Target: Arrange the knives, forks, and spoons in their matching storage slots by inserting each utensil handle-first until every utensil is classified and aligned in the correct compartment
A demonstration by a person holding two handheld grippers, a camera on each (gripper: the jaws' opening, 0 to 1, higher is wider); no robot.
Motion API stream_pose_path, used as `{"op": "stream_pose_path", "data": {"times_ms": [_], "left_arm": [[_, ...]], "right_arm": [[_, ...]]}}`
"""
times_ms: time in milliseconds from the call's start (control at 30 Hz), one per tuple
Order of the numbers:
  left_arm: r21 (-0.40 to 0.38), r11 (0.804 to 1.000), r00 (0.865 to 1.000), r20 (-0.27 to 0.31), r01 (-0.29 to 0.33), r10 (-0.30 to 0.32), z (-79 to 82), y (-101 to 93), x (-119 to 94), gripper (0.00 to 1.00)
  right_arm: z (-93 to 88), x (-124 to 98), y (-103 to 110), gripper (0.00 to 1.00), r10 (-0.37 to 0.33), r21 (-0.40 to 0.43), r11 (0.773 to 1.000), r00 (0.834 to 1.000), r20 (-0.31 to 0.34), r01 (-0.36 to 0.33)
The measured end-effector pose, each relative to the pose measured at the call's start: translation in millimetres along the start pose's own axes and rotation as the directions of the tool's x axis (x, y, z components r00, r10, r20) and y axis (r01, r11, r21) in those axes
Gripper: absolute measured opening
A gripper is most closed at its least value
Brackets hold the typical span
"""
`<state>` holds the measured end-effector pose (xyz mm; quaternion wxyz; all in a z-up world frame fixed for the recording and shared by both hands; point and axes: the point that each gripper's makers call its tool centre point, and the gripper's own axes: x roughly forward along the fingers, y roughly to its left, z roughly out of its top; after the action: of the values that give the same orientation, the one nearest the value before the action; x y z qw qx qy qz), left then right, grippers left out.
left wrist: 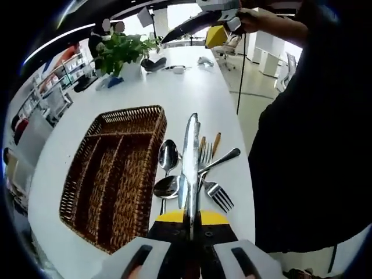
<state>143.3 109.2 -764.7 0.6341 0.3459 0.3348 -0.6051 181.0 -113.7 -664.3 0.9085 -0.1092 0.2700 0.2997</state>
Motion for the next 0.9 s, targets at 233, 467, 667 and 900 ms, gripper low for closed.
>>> {"op": "stream_pose_path", "data": {"times_ms": [233, 467, 667, 900], "left_arm": [[0.004, 1.000, 1.000, -0.020, -0.024, 0.024, 11.0, 13.7, -18, 0.03], [0.018, 1.000, 0.999, -0.045, -0.025, 0.026, 18.9, 21.7, -31, 0.03], [0.025, 1.000, 0.999, -0.053, -0.009, 0.010, 28.9, 19.3, -41, 0.03], [0.067, 0.997, 0.998, -0.054, -0.028, 0.031, 39.4, 22.2, -47, 0.03]], "right_arm": [[-0.8, -9, -2, 0.99, 0.000, 0.012, 1.000, 1.000, 0.006, 0.000], [-1.2, -18, -3, 0.99, -0.012, 0.019, 1.000, 1.000, 0.015, 0.011], [-4.4, -24, -6, 0.99, -0.028, 0.031, 0.999, 0.999, 0.023, 0.028], [-7.3, -28, -5, 0.99, -0.033, 0.040, 0.999, 0.999, 0.029, 0.032]]}}
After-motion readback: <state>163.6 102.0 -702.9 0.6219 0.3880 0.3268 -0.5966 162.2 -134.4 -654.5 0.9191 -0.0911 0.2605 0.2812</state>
